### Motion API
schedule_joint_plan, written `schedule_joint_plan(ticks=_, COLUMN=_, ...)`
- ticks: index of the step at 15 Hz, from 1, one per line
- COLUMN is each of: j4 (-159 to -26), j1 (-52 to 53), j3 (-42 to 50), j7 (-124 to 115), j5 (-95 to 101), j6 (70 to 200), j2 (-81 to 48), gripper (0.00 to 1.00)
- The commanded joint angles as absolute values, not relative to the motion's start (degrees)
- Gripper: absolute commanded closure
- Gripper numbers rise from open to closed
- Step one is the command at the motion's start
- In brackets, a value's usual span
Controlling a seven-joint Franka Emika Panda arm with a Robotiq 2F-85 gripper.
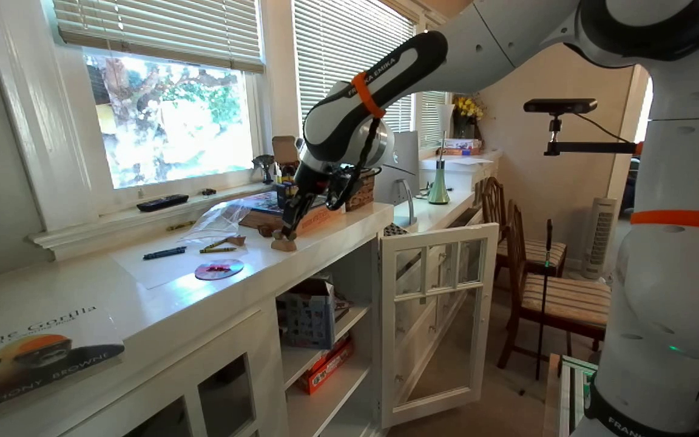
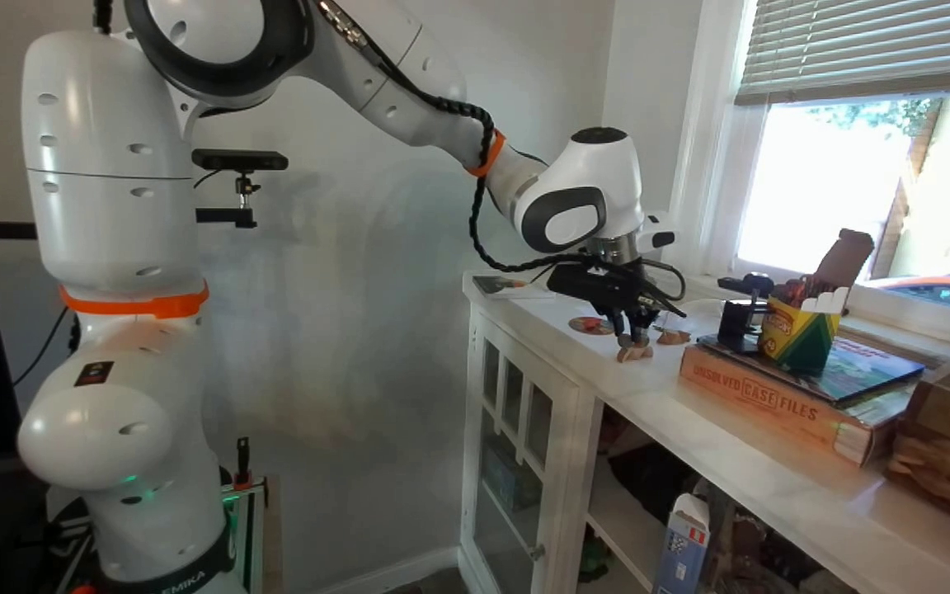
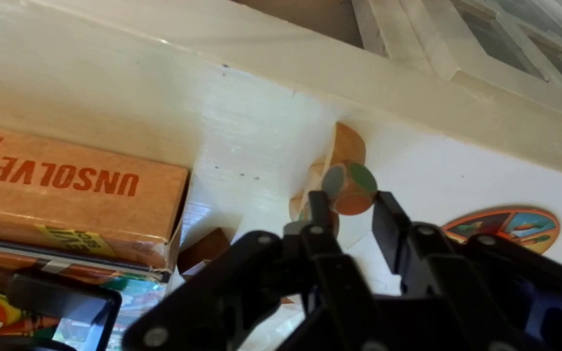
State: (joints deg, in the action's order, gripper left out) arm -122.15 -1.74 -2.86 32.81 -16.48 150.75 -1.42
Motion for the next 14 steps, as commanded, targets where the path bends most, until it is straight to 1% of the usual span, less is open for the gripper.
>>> schedule_joint_plan(ticks=1, j4=-122.03, j1=-1.11, j3=-2.53, j7=34.24, j5=-18.33, j6=152.62, j2=-2.64, gripper=0.93)
schedule_joint_plan(ticks=14, j4=-119.07, j1=-1.15, j3=-3.76, j7=33.56, j5=-18.32, j6=154.79, j2=-5.79, gripper=0.93)
